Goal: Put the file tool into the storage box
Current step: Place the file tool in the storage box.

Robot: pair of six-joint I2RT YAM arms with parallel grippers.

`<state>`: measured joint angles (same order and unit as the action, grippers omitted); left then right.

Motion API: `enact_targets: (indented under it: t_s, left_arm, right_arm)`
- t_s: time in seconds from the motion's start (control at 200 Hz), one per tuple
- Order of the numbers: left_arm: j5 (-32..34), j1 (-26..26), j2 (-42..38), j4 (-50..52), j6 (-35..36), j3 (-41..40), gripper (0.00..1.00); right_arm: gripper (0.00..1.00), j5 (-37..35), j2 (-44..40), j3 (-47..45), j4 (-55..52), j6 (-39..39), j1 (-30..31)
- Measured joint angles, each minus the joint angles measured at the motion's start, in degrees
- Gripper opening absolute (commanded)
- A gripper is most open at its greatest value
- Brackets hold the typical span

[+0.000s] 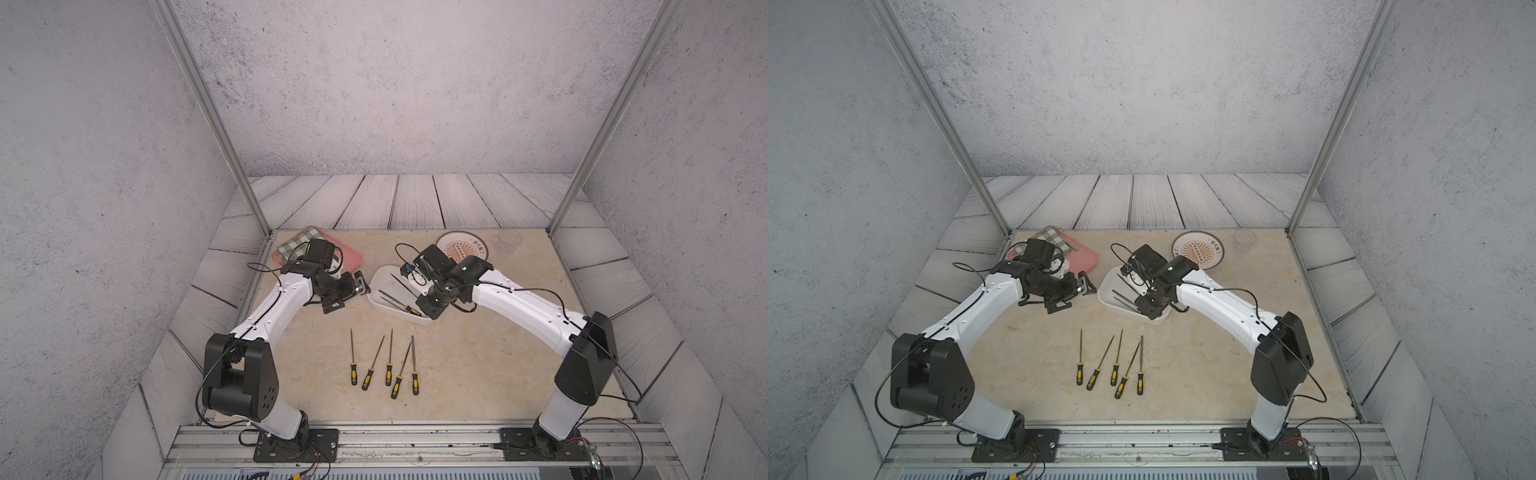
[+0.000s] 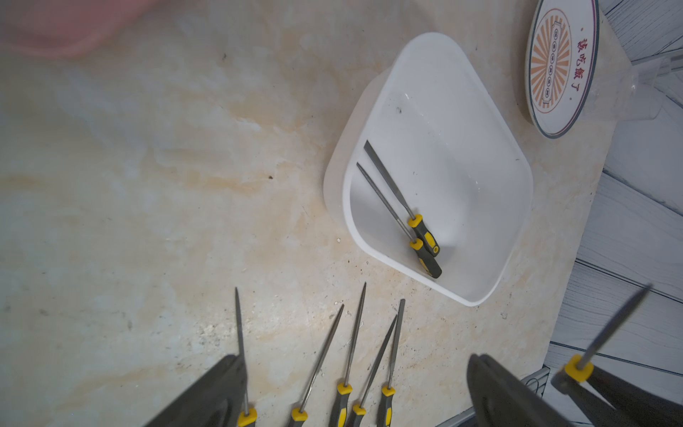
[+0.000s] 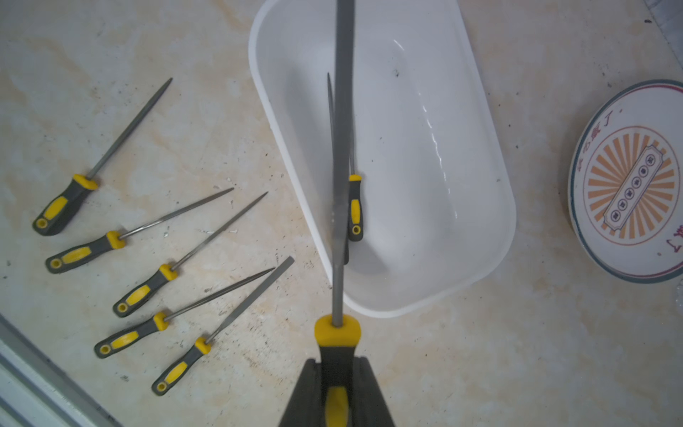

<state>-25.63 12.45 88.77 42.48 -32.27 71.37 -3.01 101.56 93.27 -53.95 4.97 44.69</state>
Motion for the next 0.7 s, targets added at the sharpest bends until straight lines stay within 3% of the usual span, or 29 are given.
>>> enact_targets:
  t_s: [0.315,0.701]
  left_arm:
    - [0.81,-0.76,2.29,1.97,1.18,1.57,0.99]
    - [1.99,-1.57,5.14,3.43,1.46,5.38,0.99]
  right_arm:
    - [0.14,0.09,13.35,7.39,1.18,6.56,-3.61]
    - [0.14,0.07,22.51,11.41,3.02,10.01,-4.31]
